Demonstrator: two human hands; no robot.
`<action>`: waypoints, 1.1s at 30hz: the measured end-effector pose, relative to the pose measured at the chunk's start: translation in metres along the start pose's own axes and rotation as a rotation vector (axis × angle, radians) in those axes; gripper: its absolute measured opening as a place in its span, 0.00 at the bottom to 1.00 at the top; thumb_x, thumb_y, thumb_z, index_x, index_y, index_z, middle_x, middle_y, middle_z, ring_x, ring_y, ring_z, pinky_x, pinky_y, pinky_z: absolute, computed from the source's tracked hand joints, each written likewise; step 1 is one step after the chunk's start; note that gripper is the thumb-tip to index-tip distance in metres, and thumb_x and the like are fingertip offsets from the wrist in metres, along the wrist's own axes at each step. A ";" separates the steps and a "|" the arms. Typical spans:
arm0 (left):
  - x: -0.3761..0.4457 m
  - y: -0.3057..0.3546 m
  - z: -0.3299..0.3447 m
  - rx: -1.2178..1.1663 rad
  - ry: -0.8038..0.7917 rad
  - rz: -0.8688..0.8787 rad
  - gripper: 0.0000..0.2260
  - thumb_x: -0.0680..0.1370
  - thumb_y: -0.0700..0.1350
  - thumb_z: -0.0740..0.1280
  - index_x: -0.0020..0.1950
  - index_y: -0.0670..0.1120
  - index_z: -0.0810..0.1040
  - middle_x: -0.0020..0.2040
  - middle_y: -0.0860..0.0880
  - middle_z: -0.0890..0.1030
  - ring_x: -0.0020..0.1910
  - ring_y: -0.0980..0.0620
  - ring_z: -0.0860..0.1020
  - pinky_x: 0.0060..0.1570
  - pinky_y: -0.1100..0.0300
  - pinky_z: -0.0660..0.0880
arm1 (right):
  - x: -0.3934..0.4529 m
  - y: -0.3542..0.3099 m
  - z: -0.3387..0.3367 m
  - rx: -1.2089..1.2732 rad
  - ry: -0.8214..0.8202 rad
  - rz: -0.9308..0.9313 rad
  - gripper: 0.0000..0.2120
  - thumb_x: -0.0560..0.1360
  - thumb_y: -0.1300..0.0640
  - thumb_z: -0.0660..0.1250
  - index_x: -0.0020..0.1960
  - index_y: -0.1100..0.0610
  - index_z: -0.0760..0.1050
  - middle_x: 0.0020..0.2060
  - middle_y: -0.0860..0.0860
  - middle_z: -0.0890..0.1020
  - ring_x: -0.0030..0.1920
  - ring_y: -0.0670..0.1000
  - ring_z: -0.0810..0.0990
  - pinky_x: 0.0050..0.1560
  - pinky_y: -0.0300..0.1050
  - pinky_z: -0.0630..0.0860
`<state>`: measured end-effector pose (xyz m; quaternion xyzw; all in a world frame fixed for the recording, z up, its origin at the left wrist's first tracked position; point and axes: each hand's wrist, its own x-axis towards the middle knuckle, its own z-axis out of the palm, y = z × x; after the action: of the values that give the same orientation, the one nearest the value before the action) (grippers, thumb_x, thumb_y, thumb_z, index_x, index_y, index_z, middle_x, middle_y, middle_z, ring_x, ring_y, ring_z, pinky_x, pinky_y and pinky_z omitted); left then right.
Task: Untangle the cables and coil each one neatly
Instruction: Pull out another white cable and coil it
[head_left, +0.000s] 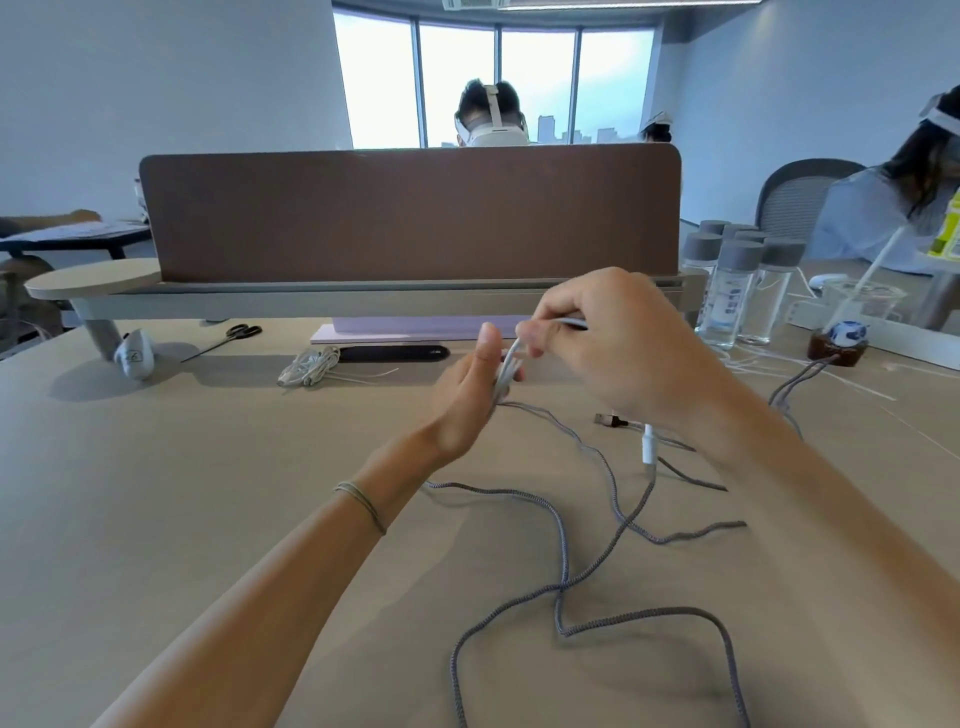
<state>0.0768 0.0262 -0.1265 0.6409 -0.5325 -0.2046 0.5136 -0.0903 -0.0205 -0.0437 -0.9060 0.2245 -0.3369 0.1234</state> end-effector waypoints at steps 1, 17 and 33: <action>-0.002 0.004 0.003 -0.014 -0.051 0.003 0.34 0.70 0.77 0.40 0.38 0.56 0.77 0.36 0.51 0.73 0.29 0.58 0.67 0.33 0.58 0.63 | 0.002 0.007 0.000 0.009 0.042 0.004 0.14 0.79 0.45 0.67 0.39 0.50 0.83 0.28 0.42 0.81 0.32 0.45 0.78 0.39 0.49 0.76; 0.001 0.038 -0.013 -0.932 -0.096 0.010 0.24 0.74 0.39 0.53 0.67 0.36 0.76 0.39 0.44 0.72 0.34 0.50 0.68 0.32 0.57 0.65 | 0.007 0.042 0.017 -0.006 -0.026 0.154 0.19 0.83 0.47 0.61 0.37 0.52 0.78 0.27 0.48 0.76 0.32 0.51 0.75 0.39 0.52 0.74; 0.007 0.018 -0.012 -0.942 0.249 -0.114 0.10 0.76 0.33 0.55 0.49 0.46 0.69 0.33 0.48 0.71 0.31 0.47 0.76 0.32 0.56 0.76 | -0.013 -0.004 0.058 0.366 -0.498 0.289 0.11 0.82 0.62 0.58 0.49 0.58 0.79 0.33 0.54 0.84 0.32 0.54 0.84 0.39 0.48 0.81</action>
<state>0.0808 0.0266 -0.1040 0.3866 -0.2806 -0.3728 0.7955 -0.0588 -0.0064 -0.0919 -0.8822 0.2494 -0.1191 0.3812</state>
